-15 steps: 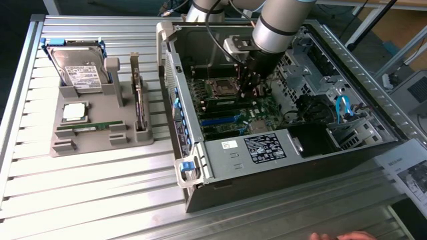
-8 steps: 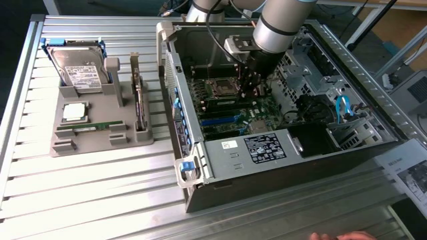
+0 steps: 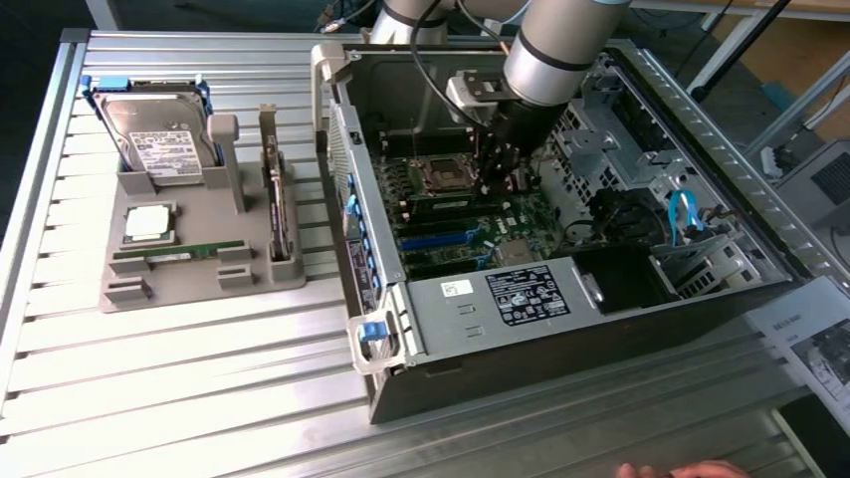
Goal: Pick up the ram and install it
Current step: 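Insert the ram into the slot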
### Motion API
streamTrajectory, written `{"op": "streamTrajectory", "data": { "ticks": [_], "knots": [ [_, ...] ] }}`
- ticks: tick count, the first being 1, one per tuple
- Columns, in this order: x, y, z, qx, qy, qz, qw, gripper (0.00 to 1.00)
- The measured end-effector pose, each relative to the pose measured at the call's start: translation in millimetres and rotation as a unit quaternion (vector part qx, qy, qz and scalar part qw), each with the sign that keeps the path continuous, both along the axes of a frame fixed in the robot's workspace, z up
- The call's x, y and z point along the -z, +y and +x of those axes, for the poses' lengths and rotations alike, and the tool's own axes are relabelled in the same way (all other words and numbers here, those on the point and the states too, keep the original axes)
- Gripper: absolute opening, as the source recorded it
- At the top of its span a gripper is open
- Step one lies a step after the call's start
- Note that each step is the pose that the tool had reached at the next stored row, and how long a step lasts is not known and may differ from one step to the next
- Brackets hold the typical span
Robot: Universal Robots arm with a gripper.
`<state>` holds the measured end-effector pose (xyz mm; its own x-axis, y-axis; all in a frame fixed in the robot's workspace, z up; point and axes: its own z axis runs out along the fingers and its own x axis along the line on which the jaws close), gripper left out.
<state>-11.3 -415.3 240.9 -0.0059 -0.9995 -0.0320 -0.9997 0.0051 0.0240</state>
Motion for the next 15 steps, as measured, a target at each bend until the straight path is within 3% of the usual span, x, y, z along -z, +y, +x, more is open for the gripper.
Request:
{"op": "streamTrajectory", "data": {
  "ticks": [15],
  "knots": [
    [0.0,0.0,-2.3,-0.001,-0.0024,0.0,1.0,0.12]
  ]
}}
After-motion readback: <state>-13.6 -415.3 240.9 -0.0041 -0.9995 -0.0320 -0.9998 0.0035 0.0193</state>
